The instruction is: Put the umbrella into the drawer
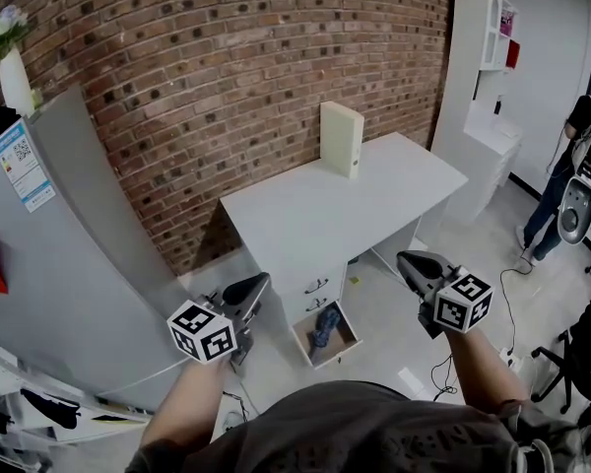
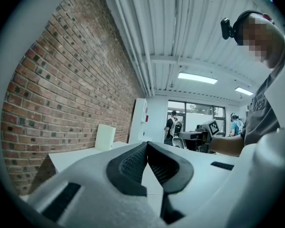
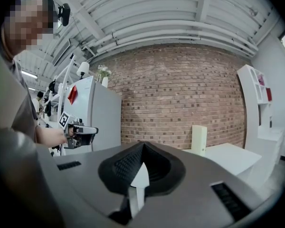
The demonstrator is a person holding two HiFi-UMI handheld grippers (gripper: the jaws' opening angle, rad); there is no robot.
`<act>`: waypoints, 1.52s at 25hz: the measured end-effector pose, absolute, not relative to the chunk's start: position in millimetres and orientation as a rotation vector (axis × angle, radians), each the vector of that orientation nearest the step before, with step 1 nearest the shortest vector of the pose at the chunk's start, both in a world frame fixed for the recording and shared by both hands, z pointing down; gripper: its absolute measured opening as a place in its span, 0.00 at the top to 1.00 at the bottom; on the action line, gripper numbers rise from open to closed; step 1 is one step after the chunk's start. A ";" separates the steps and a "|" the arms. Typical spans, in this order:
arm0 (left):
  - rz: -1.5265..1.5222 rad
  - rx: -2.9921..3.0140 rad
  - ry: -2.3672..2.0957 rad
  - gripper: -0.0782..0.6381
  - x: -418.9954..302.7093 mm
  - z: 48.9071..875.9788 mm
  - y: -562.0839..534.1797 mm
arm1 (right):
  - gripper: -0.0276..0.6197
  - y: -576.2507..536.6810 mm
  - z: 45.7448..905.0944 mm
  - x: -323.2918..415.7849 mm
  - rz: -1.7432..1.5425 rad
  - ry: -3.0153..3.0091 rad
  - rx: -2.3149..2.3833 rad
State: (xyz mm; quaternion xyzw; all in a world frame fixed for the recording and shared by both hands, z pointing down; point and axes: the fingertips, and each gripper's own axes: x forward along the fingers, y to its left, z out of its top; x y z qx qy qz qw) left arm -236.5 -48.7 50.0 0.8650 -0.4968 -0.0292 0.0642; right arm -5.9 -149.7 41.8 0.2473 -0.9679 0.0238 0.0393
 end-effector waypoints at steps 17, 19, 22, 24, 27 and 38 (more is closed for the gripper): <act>-0.094 2.617 -1.491 0.88 -236.3 49.7 -53.5 | 0.97 -157.7 43.6 -2.4 0.077 -2.965 0.817; -0.095 2.618 -1.494 0.88 -236.8 49.5 -52.8 | 0.97 -156.6 43.6 -2.7 0.068 -2.964 0.811; -0.095 2.615 -1.500 0.88 -237.4 49.6 -51.1 | 0.97 -153.9 44.2 -3.6 0.059 -2.964 0.796; -0.095 2.615 -1.503 0.88 -236.7 49.3 -50.1 | 0.97 -152.6 43.9 -3.2 0.054 -2.966 0.788; -0.095 2.619 -1.506 0.88 -236.7 47.3 -49.4 | 0.97 -152.0 42.3 -3.0 0.051 -2.968 0.786; -0.093 2.626 -1.508 0.88 -235.3 43.7 -44.9 | 0.97 -146.7 39.9 -0.3 0.035 -2.969 0.777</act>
